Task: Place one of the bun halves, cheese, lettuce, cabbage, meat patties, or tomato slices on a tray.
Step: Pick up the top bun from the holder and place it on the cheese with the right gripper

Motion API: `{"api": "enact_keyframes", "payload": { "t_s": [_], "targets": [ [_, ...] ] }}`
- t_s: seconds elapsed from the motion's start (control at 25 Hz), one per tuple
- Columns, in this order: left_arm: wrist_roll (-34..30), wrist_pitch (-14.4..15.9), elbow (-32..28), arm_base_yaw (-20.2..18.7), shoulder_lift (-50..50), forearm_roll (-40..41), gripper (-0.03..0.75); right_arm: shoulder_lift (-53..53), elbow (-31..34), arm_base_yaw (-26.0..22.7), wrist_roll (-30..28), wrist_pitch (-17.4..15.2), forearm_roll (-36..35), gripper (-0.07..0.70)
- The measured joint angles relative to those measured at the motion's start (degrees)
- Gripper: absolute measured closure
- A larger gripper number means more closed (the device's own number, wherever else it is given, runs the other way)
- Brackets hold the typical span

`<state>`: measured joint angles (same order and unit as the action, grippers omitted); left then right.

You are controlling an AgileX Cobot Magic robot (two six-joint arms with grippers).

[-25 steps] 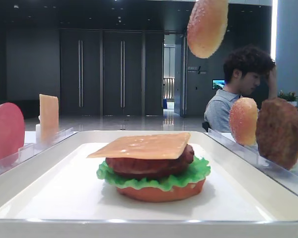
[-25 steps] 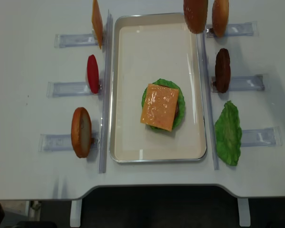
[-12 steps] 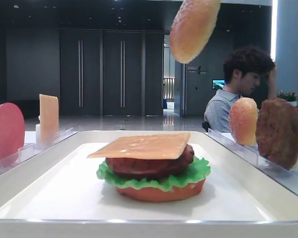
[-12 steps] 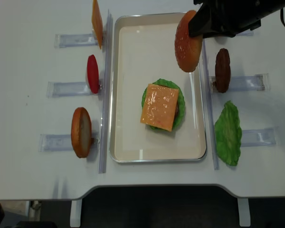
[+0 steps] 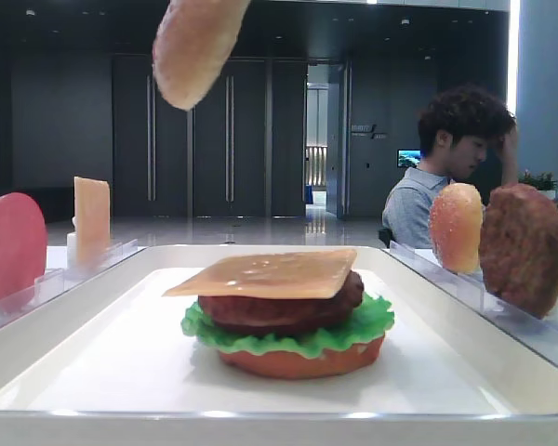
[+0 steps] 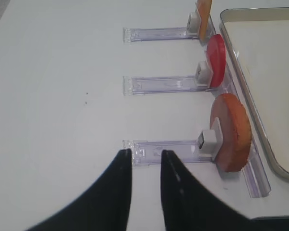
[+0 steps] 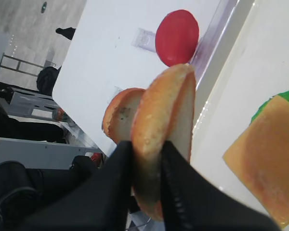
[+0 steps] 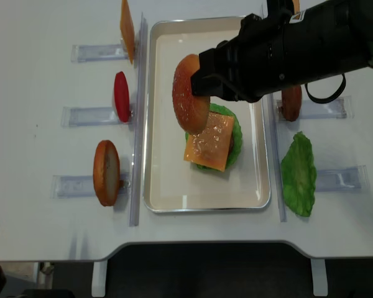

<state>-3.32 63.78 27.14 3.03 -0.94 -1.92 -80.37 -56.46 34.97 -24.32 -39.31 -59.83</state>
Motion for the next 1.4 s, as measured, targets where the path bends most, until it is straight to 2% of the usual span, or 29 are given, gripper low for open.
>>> {"api": "enact_keyframes", "payload": {
  "t_s": [0.2,0.4,0.64,0.84,1.0,1.28,1.4],
  "targets": [
    [0.00,0.00,0.00,0.00,0.00,-0.13,0.557,0.00,2.61,0.07,-5.40,1.26,-5.67,0.507],
    [0.00,0.00,0.00,0.00,0.00,-0.20,0.557,-0.19,6.89,0.07,-14.08,2.97,-14.04,0.511],
    [0.00,0.00,0.00,0.00,0.00,-0.20,0.557,-2.22,8.11,-0.10,-17.95,3.12,-16.99,0.511],
    [0.00,0.00,0.00,0.00,0.00,-0.20,0.557,-5.71,8.67,-0.10,-23.08,1.81,-20.89,0.511],
    [0.00,0.00,0.00,0.00,0.00,-0.20,0.557,-6.93,9.19,-0.40,-25.43,1.23,-20.91,0.511],
    [0.00,0.00,0.00,0.00,0.00,-0.20,0.557,-7.05,9.19,-6.49,-26.55,-2.25,-20.93,0.511],
    [0.00,0.00,0.00,0.00,0.00,-0.20,0.557,-7.05,9.19,-7.51,-27.40,-3.26,-20.98,0.511]
  ]
}}
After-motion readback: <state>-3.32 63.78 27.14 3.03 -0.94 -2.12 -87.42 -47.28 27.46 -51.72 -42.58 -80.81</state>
